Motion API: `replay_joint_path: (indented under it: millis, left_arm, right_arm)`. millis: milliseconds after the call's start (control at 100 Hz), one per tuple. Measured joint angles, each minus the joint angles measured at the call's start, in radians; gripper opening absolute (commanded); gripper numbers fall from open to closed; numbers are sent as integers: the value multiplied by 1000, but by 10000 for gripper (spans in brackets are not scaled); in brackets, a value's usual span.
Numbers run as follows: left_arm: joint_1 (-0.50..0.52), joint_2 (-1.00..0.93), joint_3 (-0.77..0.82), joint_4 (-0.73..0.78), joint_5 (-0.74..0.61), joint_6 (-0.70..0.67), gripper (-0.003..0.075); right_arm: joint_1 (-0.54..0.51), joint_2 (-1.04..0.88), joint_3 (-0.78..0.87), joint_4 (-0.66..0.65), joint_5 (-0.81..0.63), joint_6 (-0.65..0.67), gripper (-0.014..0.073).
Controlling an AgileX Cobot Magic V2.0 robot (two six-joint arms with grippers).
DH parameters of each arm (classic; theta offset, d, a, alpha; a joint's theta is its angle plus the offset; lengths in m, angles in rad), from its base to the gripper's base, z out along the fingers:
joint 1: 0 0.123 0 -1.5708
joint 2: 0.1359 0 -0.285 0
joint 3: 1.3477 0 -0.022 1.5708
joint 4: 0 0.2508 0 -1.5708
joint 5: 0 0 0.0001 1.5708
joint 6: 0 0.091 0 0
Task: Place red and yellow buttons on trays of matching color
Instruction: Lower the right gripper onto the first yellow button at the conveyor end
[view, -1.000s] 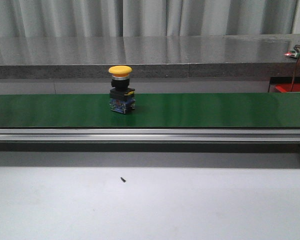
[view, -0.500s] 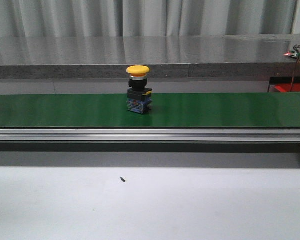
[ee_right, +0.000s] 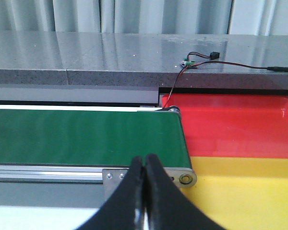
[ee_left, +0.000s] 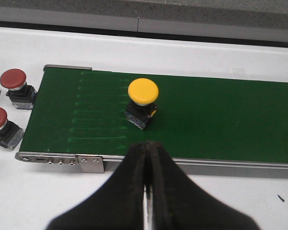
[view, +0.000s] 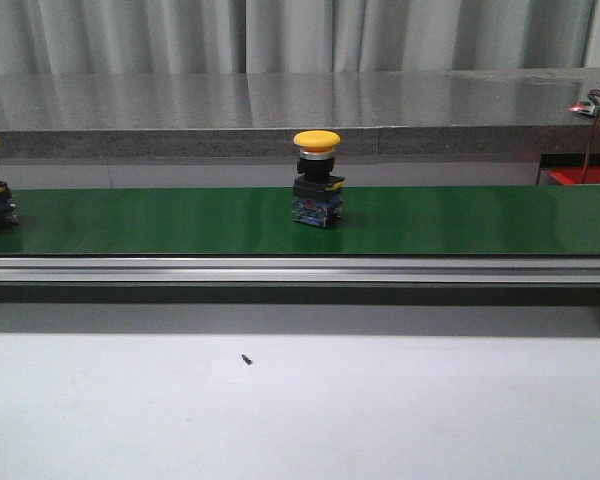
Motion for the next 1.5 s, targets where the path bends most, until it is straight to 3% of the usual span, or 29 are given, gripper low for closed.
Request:
replay_joint_path:
  millis: [260, 490, 740, 1030, 1140, 1210, 1220, 1340, 1500]
  left_arm:
    - [0, 17, 0, 2, -8, 0, -20]
    - [0, 56, 0, 2, -13, 0, -19]
    - [0, 69, 0, 2, -4, 0, -19]
    - [0, 69, 0, 2, -4, 0, -19]
    - [0, 69, 0, 2, -4, 0, -20]
    - [0, 69, 0, 2, -4, 0, -19]
    - [0, 69, 0, 2, -4, 0, -19]
    - [0, 69, 0, 2, -4, 0, -20]
    - [0, 69, 0, 2, -4, 0, -19]
  right_arm:
    - [0, 29, -101, 0, 127, 0, -65]
    - [0, 261, -307, 0, 216, 0, -66]
    - [0, 482, -432, 0, 205, 0, -66]
    - [29, 757, -671, 0, 326, 0, -55]
    - [84, 881, -781, 0, 395, 0, 77]
    - [126, 966, -858, 0, 444, 0, 255]
    - [131, 983, -873, 0, 448, 0, 316]
    - [200, 1121, -999, 0, 530, 0, 586]
    - [266, 1301, -1190, 4, 667, 0, 612]
